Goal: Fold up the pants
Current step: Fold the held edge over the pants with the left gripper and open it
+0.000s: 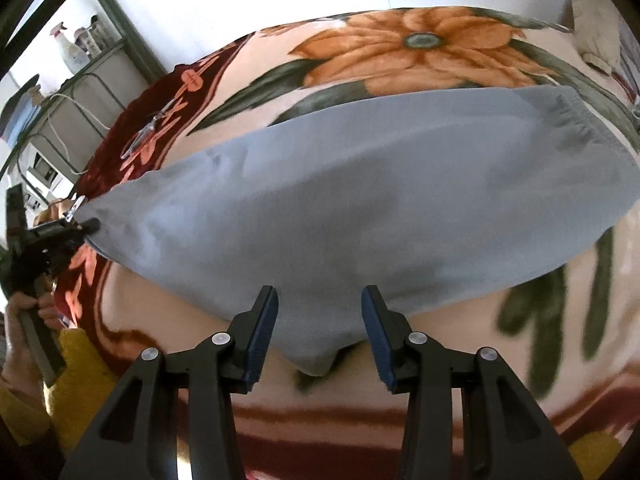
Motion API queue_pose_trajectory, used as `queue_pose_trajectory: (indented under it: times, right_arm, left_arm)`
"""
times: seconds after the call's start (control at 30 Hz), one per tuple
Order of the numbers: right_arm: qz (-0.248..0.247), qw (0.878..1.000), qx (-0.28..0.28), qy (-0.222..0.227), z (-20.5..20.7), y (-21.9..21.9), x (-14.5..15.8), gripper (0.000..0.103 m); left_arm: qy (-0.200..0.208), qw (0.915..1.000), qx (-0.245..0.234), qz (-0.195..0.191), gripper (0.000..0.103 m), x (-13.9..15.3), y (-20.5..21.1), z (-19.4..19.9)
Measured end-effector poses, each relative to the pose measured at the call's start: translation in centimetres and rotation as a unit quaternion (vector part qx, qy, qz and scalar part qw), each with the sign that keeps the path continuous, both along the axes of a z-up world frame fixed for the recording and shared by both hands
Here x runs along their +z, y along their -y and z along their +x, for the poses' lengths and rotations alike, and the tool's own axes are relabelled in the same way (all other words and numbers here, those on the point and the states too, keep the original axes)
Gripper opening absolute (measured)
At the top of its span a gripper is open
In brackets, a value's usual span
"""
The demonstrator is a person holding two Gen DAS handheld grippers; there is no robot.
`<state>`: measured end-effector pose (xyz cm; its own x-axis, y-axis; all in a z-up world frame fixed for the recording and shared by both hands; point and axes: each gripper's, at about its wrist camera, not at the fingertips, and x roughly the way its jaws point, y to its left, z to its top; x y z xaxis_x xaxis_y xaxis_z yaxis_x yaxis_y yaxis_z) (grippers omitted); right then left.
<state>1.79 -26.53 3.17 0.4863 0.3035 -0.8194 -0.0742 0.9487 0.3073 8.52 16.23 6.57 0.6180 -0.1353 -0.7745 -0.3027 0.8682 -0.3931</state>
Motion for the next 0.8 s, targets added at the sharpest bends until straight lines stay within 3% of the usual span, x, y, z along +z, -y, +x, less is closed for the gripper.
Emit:
queue_pose_trajectory:
  times: [0.13,0.27,0.4,0.53,0.8]
  right_arm:
    - [0.036,0.999,-0.01,-0.001,-0.3,1.3,0.3,0.045]
    - [0.025,1.0,-0.013,0.013,-0.7,1.9,0.8,0.045]
    - [0.023,0.999,-0.024,0.004,-0.5,2.5,0.0,0.045]
    - [0.024,0.999,-0.026,0.0,-0.4,3.0,-0.6,0.045]
    - [0.028,0.999,-0.035,-0.019,-0.2,4.1,-1.6,0.045]
  left_arm:
    - [0.022,0.9991,-0.035,0.002,0.011,2.6,1.6,0.5]
    - [0.042,0.9938,-0.1,0.025,0.011,5.6,5.5,1.0]
    - [0.048,0.9877,-0.145,0.032,0.011,6.4,9.0,1.7]
    - [0.039,0.9821,-0.18,0.041,0.011,5.8,12.4,2.4]
    - [-0.015,0.9675,-0.245,0.062,0.011,0.9,18.5,3.3]
